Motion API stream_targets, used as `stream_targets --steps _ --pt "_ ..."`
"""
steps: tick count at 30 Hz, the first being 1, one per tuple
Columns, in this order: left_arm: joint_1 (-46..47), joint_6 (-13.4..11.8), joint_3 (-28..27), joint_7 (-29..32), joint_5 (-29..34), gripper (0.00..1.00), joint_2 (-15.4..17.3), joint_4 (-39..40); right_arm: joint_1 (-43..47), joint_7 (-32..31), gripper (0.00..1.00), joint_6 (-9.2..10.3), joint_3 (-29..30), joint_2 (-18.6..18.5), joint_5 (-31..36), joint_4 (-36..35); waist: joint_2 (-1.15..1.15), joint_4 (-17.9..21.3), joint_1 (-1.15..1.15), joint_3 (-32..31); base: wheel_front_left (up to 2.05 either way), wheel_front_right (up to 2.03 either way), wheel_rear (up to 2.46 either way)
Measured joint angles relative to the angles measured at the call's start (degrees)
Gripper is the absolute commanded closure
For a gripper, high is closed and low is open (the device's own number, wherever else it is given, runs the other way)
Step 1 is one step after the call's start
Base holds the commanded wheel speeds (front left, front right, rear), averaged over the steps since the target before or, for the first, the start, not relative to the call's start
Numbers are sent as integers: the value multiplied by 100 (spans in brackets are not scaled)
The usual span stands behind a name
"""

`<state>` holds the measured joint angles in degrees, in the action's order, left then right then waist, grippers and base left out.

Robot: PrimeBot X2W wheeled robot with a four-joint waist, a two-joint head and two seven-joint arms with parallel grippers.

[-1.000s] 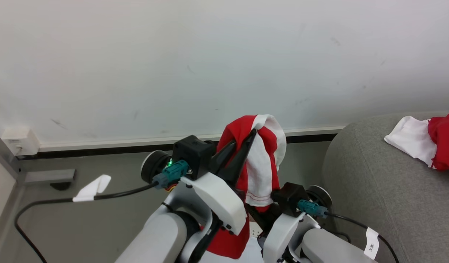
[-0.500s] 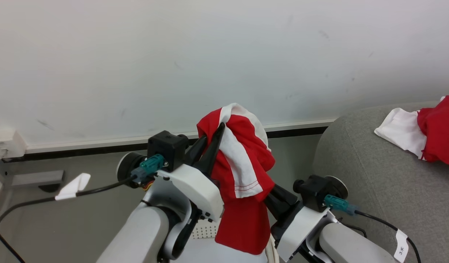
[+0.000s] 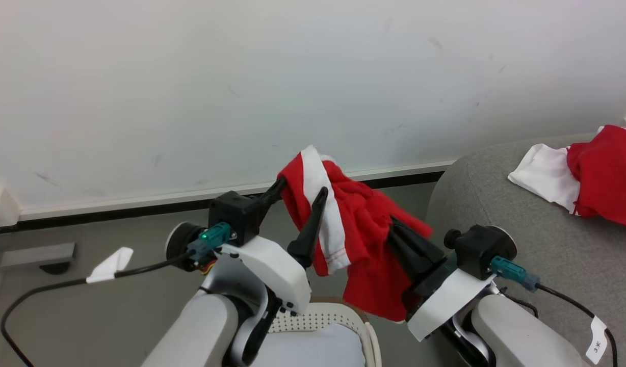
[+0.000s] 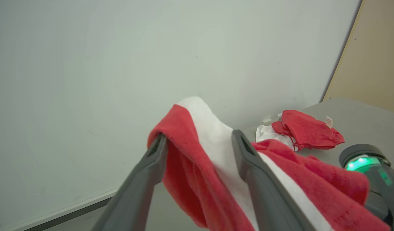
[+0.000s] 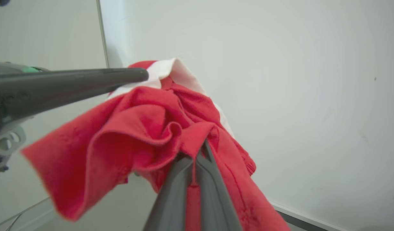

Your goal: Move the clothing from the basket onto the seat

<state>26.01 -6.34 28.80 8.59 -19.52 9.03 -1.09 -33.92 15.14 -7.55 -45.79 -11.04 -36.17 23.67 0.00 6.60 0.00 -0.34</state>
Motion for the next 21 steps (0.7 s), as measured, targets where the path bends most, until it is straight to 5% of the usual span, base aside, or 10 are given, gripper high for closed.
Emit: stream_targets --steps 21 --pt "-195 102 305 -118 -74 0 -22 -237 143 0 100 0 1057 -268 209 -324 0 101 0 49 0 0 0"
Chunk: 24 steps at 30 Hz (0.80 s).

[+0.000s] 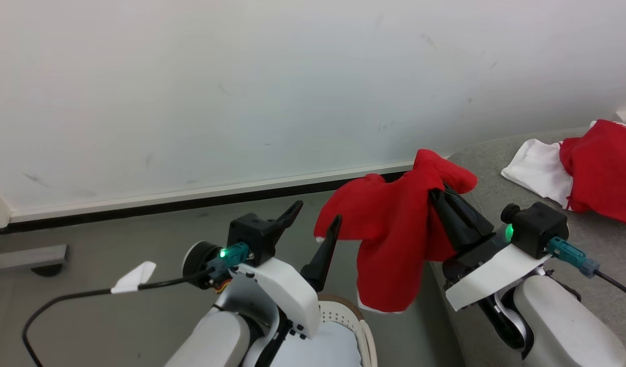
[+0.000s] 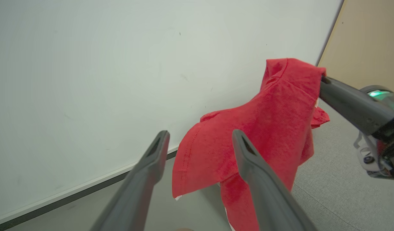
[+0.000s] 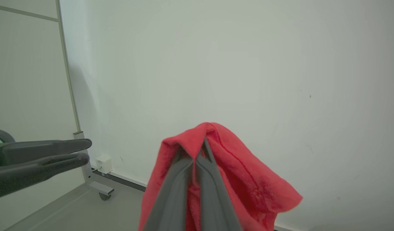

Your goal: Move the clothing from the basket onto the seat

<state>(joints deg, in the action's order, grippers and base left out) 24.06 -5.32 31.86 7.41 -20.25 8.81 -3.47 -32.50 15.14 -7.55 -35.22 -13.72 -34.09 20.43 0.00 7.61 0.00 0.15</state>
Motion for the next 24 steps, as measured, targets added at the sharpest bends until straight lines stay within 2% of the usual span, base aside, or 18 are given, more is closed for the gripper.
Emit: stream_targets --steps 15,24 --pt "-9 -1 89 -52 -30 0 5 -12 109 0 100 0 281 -54 65 -129 0 208 0 15 0 0 0" --pt "-11 25 212 -73 -54 0 3 79 137 0 100 0 538 -172 124 -222 0 666 0 112 0 0 0"
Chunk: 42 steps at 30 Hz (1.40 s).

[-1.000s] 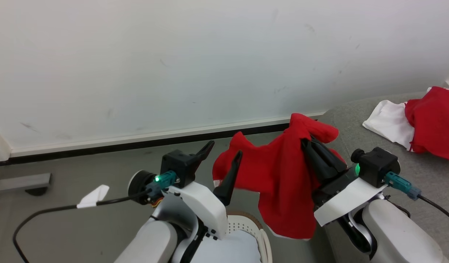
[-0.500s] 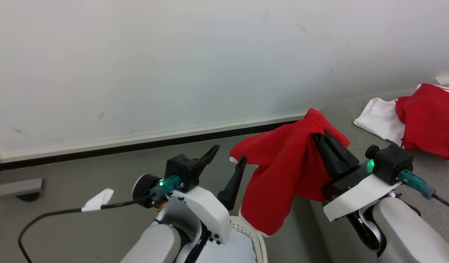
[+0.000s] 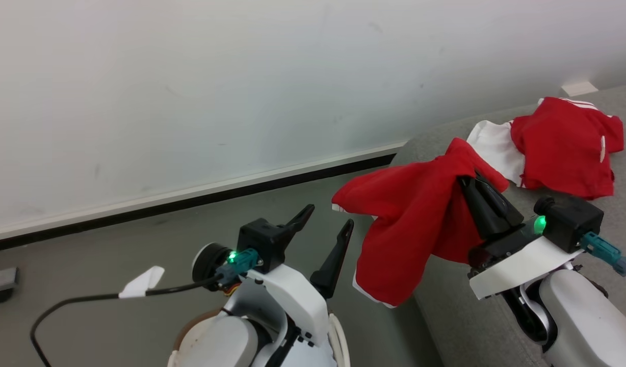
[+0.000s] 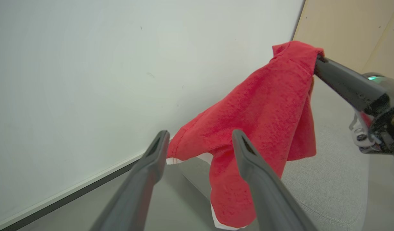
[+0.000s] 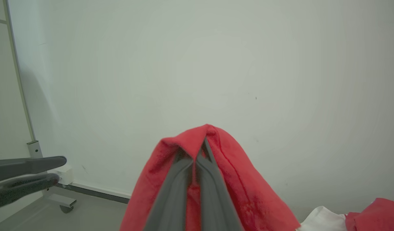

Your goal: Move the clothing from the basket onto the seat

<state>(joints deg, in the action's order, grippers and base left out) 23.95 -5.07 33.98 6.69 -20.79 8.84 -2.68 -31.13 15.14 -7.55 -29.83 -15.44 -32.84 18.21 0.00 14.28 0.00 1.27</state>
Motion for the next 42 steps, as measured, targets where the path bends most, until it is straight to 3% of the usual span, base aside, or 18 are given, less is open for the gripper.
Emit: stream_targets --steps 12,24,35,42 --pt "60 86 336 15 15 0 -147 89 41 0 100 0 456 -201 15 -169 0 657 0 319 0 0 0" --pt "617 279 624 25 214 0 -270 51 -709 1 100 0 1414 -508 199 73 0 627 -1 1140 0 0 0" --pt "1046 455 869 -314 281 0 -427 -133 -2651 1 100 0 3036 -1339 525 2063 0 54 -2 1983 0 0 0" --pt "1156 453 961 -565 281 0 -490 -252 -3156 2 100 0 4458 -1957 1475 3718 0 -380 -1 2395 0 0 0"
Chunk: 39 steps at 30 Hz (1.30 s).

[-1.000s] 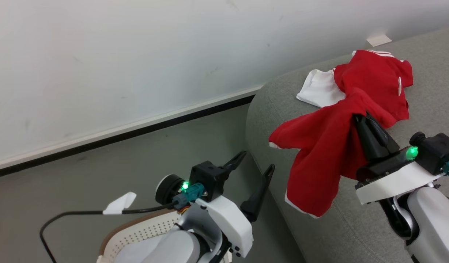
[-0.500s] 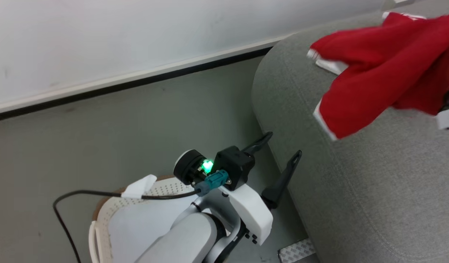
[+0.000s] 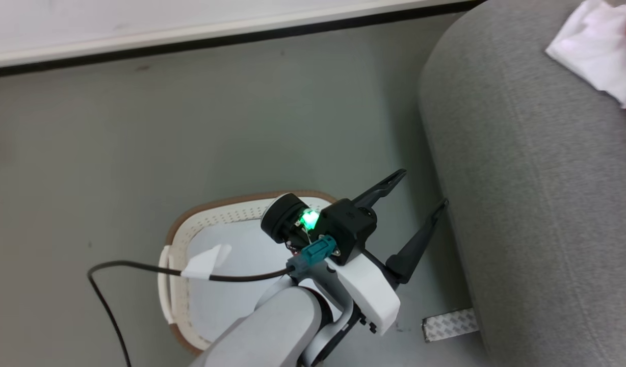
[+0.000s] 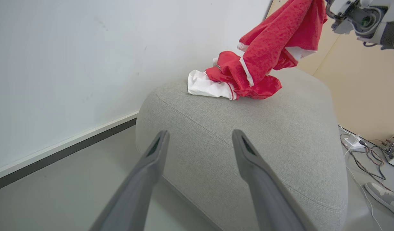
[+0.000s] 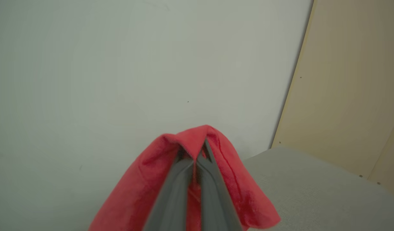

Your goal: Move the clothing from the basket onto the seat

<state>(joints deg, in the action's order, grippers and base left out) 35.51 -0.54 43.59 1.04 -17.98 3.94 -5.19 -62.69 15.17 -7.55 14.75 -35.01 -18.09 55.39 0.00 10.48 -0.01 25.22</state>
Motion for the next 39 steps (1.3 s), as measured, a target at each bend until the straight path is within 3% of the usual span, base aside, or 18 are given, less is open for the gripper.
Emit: stream_targets --steps 4,5,6,7,8,9,14,20,26,32,39 --pt "33 -34 -11 -118 0 0 -10 -81 269 0 100 0 915 51 522 619 1 -178 0 184 0 0 0" --pt "34 -34 -18 -142 0 0 -7 -107 414 0 91 0 1145 146 626 737 1 -208 0 215 0 0 0" --pt "34 -51 -19 -163 0 0 -3 -126 558 -2 69 0 1373 244 753 810 1 -229 0 235 0 0 0" --pt "34 -51 -30 -172 -2 0 0 -148 683 -3 55 0 1570 328 880 858 0 -238 0 239 0 0 0" --pt "34 -51 -30 -172 -2 0 0 -148 683 -3 10 0 1570 328 880 858 0 -238 0 239 0 0 0" --pt "41 -57 -44 -267 11 0 45 -172 871 -2 0 0 1904 531 1067 892 1 -229 0 198 0 0 0" --pt "28 -127 -132 -380 14 0 147 -222 1239 -2 0 0 2007 1007 1488 493 1 -154 1 70 0 0 0" --pt "-207 -265 -370 -846 10 0 486 -309 2259 0 0 0 1510 1772 1628 -1198 1 -16 1 -292 0 0 0" --pt "-708 -510 -711 -1136 -155 0 788 -364 3259 -1 0 0 947 2412 1278 -2568 1 88 1 -743 0 0 0" --pt "-1233 -751 -1059 -1359 -361 0 1045 -390 3927 -1 0 0 355 2719 1094 -3461 0 149 2 -1191 0 0 0" --pt "-1745 -943 -1402 -1571 -485 0 1098 -459 4537 1 0 0 -225 2848 1254 -4105 0 28 2 -1564 0 0 0"
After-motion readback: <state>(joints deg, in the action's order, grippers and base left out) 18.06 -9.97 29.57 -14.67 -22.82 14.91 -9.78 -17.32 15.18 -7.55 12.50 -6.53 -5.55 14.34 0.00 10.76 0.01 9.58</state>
